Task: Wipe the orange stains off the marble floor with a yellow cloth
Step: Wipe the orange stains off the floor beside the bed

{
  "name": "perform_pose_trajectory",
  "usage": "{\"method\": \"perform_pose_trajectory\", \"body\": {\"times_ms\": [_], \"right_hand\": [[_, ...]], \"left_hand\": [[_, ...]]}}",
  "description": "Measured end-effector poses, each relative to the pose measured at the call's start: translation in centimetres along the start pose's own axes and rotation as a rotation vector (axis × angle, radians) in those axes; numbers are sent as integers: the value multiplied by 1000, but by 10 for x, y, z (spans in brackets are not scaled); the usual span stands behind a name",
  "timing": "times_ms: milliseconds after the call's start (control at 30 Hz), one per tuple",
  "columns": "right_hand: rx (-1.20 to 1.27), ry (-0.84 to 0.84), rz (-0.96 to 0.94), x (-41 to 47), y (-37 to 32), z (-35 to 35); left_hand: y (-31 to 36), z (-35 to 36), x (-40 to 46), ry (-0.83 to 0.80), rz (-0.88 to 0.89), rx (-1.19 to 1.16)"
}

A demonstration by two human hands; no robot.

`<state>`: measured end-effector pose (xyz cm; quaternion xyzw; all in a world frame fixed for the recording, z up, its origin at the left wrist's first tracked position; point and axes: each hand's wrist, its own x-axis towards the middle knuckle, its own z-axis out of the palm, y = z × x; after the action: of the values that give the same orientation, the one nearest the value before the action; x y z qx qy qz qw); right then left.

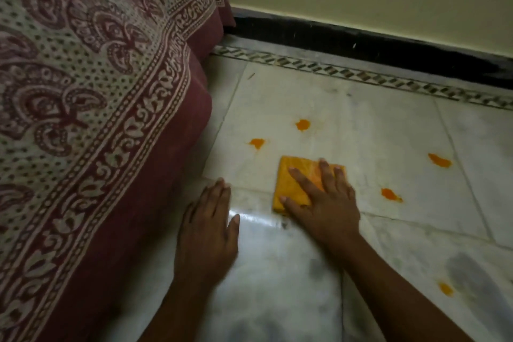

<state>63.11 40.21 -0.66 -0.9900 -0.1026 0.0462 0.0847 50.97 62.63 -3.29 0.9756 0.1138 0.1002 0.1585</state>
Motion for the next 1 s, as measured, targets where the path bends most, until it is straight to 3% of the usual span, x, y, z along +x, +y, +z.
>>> {"method": "perform_pose_trajectory", "body": {"times_ms": [133, 200, 267, 333, 400, 500, 567, 633, 733, 867, 933, 1000], "right_hand": [[107, -19, 282, 82, -55, 2], [123, -67, 249, 111, -94, 4], [108, -84, 63, 112, -117, 7], [97, -62, -101, 85, -105, 9], [68, -1, -133, 47, -69, 10], [10, 43, 97, 60, -32, 5], [53, 51, 286, 99, -51, 5], [93, 3, 332, 136, -85, 8], [64, -13, 100, 146, -113, 15], [10, -26, -222, 79, -76, 10], [-4, -37, -148, 63, -46, 3], [2, -8, 71, 79, -37, -4]], "left_hand": [[-2, 0, 3, -17, -14, 18], [0, -2, 3, -10, -15, 34], [2, -3, 3, -6, -15, 38], [2, -7, 5, -18, -10, 19], [4, -9, 5, -23, -26, 18], [3, -7, 5, -14, -17, 2], [-1, -3, 7, -7, -13, -5], [-2, 0, 9, -4, -16, 15], [-2, 0, 8, -8, -1, 10], [1, -5, 8, -49, -38, -10], [1, -7, 8, -73, -47, -17], [2, -9, 10, -72, -41, -6]]}}
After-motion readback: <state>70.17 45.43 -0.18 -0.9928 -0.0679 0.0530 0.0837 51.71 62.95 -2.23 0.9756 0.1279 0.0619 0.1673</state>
